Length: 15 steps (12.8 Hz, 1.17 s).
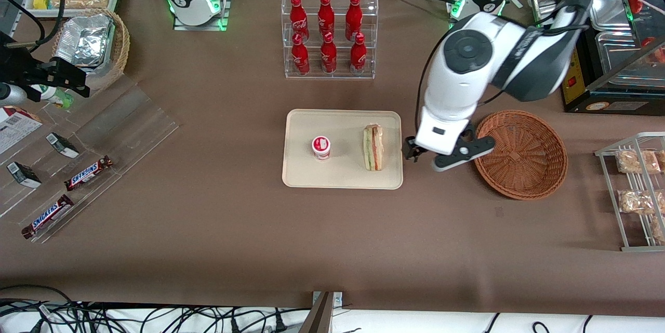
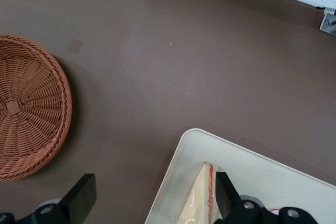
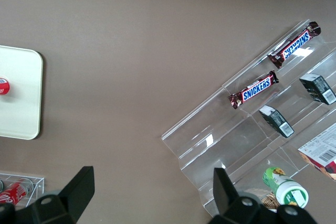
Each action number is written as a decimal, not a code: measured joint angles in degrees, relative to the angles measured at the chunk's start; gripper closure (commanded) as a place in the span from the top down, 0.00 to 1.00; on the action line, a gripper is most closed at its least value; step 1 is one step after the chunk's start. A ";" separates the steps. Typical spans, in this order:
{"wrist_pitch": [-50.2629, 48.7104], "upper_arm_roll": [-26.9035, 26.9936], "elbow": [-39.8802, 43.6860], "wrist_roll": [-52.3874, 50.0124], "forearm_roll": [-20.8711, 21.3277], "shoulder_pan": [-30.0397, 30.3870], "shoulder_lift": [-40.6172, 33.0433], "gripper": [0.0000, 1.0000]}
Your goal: Place sandwich from basket to tray
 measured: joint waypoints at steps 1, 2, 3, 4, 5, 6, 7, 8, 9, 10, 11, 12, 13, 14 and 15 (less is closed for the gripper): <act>-0.80 -0.01 0.59 0.16 -1.20 1.04 -0.72 1.00; -1.17 -0.01 0.87 0.55 -2.19 1.90 -1.31 1.00; -1.34 -0.02 1.00 1.56 -3.31 2.72 -1.75 1.00; -1.83 -0.01 1.08 3.03 -4.47 3.68 -2.22 1.00; -2.79 0.01 1.15 5.34 -5.85 4.72 -2.77 1.00; -3.81 0.17 1.31 8.58 -7.49 5.70 -3.55 1.00; -5.21 1.08 1.45 11.93 -9.44 6.24 -4.84 1.00; -6.72 3.22 1.47 15.64 -11.86 6.17 -6.62 1.00; -8.57 5.82 1.47 20.22 -14.43 6.00 -8.62 1.00; -10.98 8.79 1.47 25.63 -16.81 5.76 -10.66 1.00; -13.53 12.03 1.47 31.21 -18.86 5.36 -12.64 1.00; -15.95 15.09 1.45 36.75 -20.43 5.08 -14.44 1.00; -18.10 17.45 1.43 41.89 -21.33 5.02 -15.94 1.00; -19.72 19.24 1.40 46.49 -21.60 4.98 -17.04 1.00; -20.74 20.68 1.35 50.89 -21.64 4.89 -17.82 1.00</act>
